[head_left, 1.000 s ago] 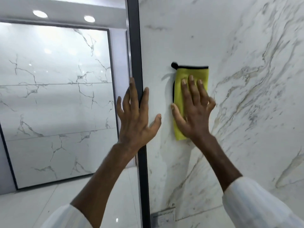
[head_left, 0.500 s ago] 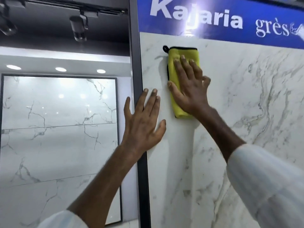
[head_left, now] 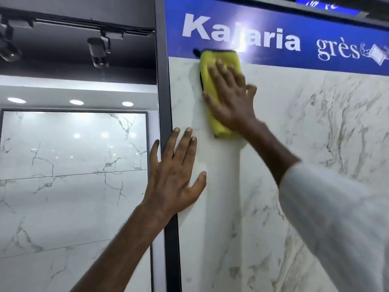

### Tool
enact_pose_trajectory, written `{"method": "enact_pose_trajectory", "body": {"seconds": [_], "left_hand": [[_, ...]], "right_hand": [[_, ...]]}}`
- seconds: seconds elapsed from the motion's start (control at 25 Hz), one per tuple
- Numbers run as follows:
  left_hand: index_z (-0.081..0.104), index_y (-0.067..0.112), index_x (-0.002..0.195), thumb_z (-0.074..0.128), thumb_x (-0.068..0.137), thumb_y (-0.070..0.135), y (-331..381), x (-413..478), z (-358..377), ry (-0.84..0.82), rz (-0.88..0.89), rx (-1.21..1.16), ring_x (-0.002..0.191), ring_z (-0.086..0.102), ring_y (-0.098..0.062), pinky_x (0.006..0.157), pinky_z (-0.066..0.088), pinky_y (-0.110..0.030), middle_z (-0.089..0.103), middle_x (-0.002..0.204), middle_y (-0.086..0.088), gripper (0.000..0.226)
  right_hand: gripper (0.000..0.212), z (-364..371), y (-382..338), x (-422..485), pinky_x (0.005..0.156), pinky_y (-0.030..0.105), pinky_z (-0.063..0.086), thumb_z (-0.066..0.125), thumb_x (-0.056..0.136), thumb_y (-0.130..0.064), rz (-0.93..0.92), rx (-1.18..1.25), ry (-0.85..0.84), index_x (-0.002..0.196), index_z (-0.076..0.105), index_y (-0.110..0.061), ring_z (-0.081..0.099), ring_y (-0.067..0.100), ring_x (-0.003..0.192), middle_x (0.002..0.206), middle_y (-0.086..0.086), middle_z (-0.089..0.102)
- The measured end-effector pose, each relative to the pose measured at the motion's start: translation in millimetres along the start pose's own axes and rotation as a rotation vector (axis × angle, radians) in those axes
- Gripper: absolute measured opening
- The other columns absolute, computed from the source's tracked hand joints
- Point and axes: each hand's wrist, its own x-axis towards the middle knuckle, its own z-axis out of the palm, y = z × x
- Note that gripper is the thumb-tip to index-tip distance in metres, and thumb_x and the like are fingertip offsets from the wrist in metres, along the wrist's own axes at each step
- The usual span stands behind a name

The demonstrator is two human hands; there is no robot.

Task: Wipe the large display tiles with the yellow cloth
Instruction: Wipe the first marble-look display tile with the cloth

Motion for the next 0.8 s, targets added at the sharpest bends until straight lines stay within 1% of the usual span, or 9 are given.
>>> {"method": "enact_pose_trajectory", "body": {"seconds": [0.08, 0.16, 0.24, 0.32, 0.4, 0.44, 0.56, 0.68, 0.8], "left_hand": [[0.044, 0.003, 0.156, 0.041, 0.096, 0.052, 0.4, 1.8, -1.5, -0.009, 0.02, 0.029, 0.158, 0.027, -0.034, 0.121, 0.024, -0.067, 0.031, 0.17, -0.013, 0.077], [0.047, 0.002, 0.154, 0.04, 0.096, 0.052, -2.5, 5.3, -3.5, -0.013, 0.039, 0.059, 0.156, 0.032, -0.035, 0.122, 0.02, -0.067, 0.035, 0.168, -0.015, 0.077], [0.05, 0.001, 0.151, 0.04, 0.096, 0.052, -4.3, 10.2, -5.9, 0.001, 0.044, 0.09, 0.154, 0.035, -0.036, 0.124, 0.014, -0.065, 0.038, 0.167, -0.015, 0.076], [0.052, 0.002, 0.149, 0.041, 0.095, 0.052, 2.0, 17.5, -7.5, 0.006, 0.039, 0.09, 0.155, 0.034, -0.035, 0.124, 0.009, -0.063, 0.037, 0.167, -0.014, 0.075], [0.051, 0.003, 0.151, 0.04, 0.095, 0.054, 14.8, 26.0, -3.4, -0.01, 0.05, 0.089, 0.157, 0.03, -0.034, 0.124, 0.009, -0.063, 0.035, 0.168, -0.013, 0.076], [0.048, 0.003, 0.153, 0.039, 0.095, 0.056, 18.2, 27.4, -1.2, -0.029, 0.053, 0.094, 0.158, 0.028, -0.034, 0.125, 0.011, -0.064, 0.033, 0.169, -0.013, 0.079], [0.039, 0.002, 0.159, 0.037, 0.098, 0.058, 20.5, 26.4, 6.2, -0.042, 0.071, 0.107, 0.159, 0.023, -0.036, 0.126, 0.018, -0.063, 0.026, 0.172, -0.014, 0.083], [0.036, 0.002, 0.161, 0.037, 0.099, 0.057, 19.8, 22.9, 8.9, -0.013, 0.075, 0.121, 0.159, 0.023, -0.036, 0.125, 0.021, -0.063, 0.025, 0.172, -0.015, 0.082], [0.035, 0.002, 0.161, 0.037, 0.1, 0.056, 23.1, 19.0, 8.0, -0.028, 0.061, 0.138, 0.159, 0.023, -0.035, 0.125, 0.021, -0.062, 0.024, 0.172, -0.014, 0.082]], "right_hand": [[0.075, -1.4, 17.2, 41.3, 0.114, 0.055, 0.023, 0.025, 0.098, -0.066, 0.076, 0.043, -0.047, 0.165, 0.023, -0.031, 0.012, 0.021, 0.159, 0.173, -0.006, 0.015], [0.074, -1.1, 25.3, 40.2, 0.113, 0.054, 0.022, 0.025, 0.098, -0.066, 0.076, 0.056, -0.031, 0.165, 0.023, -0.032, 0.011, 0.02, 0.159, 0.173, -0.007, 0.015], [0.072, -2.8, 25.2, 4.5, 0.109, 0.053, 0.027, 0.026, 0.1, -0.065, 0.052, 0.052, 0.015, 0.164, 0.025, -0.033, 0.013, 0.018, 0.159, 0.173, -0.008, 0.016], [0.069, -2.7, 27.3, -51.9, 0.104, 0.052, 0.032, 0.031, 0.102, -0.062, 0.031, 0.023, 0.047, 0.163, 0.028, -0.032, 0.016, 0.017, 0.159, 0.172, -0.008, 0.019], [0.067, -3.1, 32.7, -99.5, 0.101, 0.05, 0.032, 0.035, 0.103, -0.06, -0.001, -0.002, 0.066, 0.163, 0.032, -0.03, 0.018, 0.017, 0.158, 0.172, -0.008, 0.021], [0.067, -3.3, 35.3, -104.0, 0.101, 0.05, 0.031, 0.035, 0.102, -0.06, -0.002, -0.007, 0.056, 0.162, 0.033, -0.031, 0.019, 0.017, 0.158, 0.172, -0.008, 0.021], [0.072, -7.2, 48.7, -47.2, 0.105, 0.055, 0.028, 0.029, 0.099, -0.064, -0.008, -0.013, 0.015, 0.163, 0.031, -0.032, 0.018, 0.018, 0.158, 0.172, -0.008, 0.02], [0.076, -9.3, 61.1, 28.6, 0.113, 0.058, 0.022, 0.022, 0.096, -0.066, 0.034, 0.045, -0.042, 0.165, 0.022, -0.033, 0.01, 0.018, 0.159, 0.174, -0.008, 0.013], [0.075, -2.9, 67.1, 28.9, 0.114, 0.058, 0.019, 0.022, 0.098, -0.065, 0.014, 0.083, -0.031, 0.165, 0.023, -0.032, 0.01, 0.02, 0.159, 0.174, -0.007, 0.013]]}}
